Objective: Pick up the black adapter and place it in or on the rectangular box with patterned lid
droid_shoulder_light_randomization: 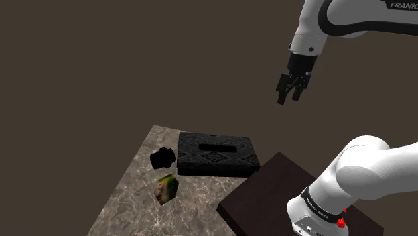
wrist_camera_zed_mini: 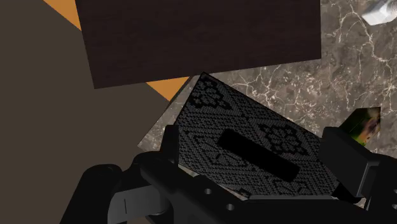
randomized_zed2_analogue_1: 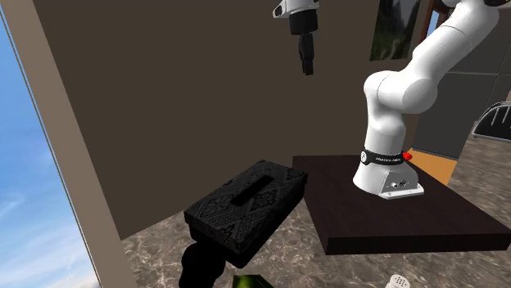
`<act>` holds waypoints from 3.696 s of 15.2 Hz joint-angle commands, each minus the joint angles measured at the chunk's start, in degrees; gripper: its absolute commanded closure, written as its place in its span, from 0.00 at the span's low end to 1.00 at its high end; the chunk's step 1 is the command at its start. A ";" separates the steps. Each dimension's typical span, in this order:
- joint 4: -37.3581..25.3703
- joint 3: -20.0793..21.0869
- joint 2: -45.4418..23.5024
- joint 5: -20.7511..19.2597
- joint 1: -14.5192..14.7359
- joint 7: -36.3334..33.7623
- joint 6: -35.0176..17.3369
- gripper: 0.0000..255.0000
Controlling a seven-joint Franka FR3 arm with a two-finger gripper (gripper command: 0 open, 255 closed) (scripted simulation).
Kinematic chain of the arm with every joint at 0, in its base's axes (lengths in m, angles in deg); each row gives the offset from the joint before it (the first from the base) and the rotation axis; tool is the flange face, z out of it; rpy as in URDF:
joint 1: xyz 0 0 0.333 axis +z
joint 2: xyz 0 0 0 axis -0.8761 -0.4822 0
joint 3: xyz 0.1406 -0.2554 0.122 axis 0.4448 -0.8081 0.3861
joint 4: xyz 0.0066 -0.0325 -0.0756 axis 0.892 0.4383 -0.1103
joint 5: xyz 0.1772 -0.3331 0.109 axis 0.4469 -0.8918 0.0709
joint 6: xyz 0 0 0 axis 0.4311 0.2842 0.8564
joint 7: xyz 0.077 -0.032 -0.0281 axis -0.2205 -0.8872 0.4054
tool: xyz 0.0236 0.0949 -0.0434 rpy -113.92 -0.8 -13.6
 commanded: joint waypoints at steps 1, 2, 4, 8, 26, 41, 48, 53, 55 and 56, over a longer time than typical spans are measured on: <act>0.00 0.00 0.00 0.00 0.00 0.00 0.00 0.00; 0.86 0.71 -0.72 0.68 0.37 -0.77 -1.94 0.00; 2.35 2.13 -2.44 2.00 1.14 -2.26 -5.89 0.00; 4.36 5.01 -6.94 4.39 2.67 -5.09 -13.95 0.00; -3.29 16.72 -40.04 5.20 7.12 -19.07 -46.59 0.00; -26.39 15.84 -70.26 -8.34 14.71 -33.93 -57.60 0.00; -27.20 14.79 -74.48 -9.68 15.63 -34.82 -60.95 0.00; -27.21 14.78 -74.49 -9.68 15.63 -34.82 -60.94 0.00; -27.21 14.79 -74.48 -9.68 15.63 -34.82 -60.94 0.00; -27.21 14.79 -74.48 -9.68 15.63 -34.82 -60.94 1.00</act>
